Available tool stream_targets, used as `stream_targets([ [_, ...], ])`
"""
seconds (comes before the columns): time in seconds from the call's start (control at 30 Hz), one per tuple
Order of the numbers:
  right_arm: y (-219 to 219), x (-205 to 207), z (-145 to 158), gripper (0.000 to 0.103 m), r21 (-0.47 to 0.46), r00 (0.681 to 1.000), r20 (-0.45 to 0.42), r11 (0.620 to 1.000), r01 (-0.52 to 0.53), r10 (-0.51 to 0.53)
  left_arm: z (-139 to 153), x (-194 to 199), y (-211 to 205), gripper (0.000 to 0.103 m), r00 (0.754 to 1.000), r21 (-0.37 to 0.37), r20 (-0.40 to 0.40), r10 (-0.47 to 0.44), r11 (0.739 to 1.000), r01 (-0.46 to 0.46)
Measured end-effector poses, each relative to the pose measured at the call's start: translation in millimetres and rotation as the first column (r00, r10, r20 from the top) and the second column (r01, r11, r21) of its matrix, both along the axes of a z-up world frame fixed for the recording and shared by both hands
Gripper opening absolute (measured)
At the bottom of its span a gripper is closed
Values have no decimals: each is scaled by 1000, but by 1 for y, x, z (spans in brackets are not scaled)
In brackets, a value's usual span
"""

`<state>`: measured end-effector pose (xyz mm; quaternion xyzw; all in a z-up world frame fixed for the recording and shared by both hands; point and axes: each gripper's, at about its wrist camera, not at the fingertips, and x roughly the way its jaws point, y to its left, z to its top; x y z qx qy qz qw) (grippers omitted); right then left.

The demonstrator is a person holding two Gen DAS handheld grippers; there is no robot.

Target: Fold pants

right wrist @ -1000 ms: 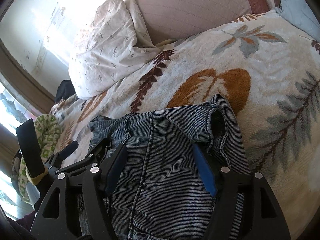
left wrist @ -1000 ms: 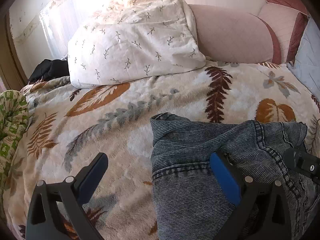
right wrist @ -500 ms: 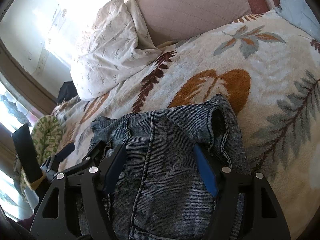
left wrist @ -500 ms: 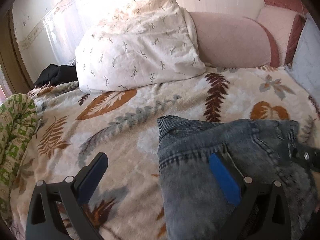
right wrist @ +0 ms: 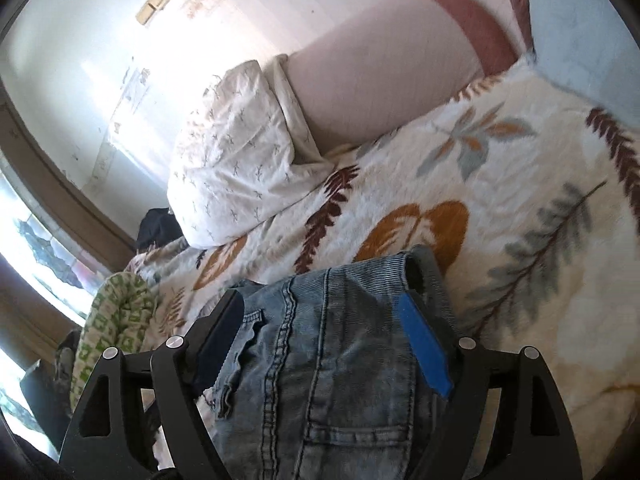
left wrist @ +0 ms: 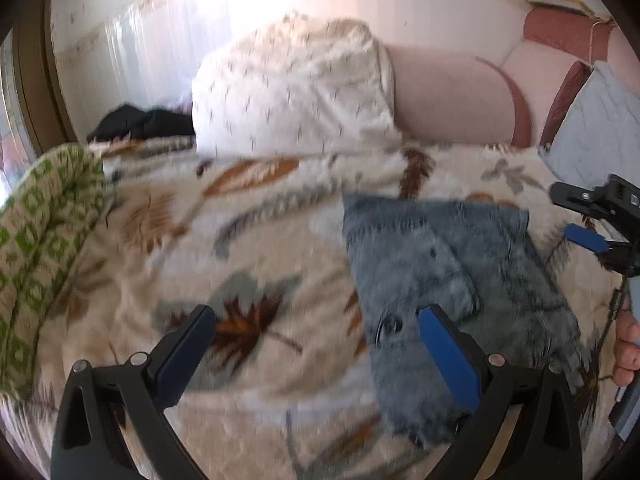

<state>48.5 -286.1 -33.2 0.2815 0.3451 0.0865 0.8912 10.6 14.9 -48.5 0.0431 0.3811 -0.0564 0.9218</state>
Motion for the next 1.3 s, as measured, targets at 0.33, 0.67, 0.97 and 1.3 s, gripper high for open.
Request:
stream_targets([
  [0.33, -37, -52, -18, 82, 138, 994, -105, 990, 0, 14, -29, -11, -11, 103, 996, 8, -82, -44, 999, 45],
  [0.67, -26, -49, -44, 82, 129, 976, -217, 992, 12, 17, -49, 7, -3, 103, 976, -45, -213, -52, 998, 43],
  [0.97, -39, -42, -48, 82, 168, 968, -252, 985, 42, 2, -24, 22, 24, 103, 985, -200, -159, -65, 979, 33],
  [1.3, -44, -21, -67, 82, 166, 942, -336, 985, 41, 18, -50, 60, 12, 103, 957, -305, -258, -136, 951, 53],
])
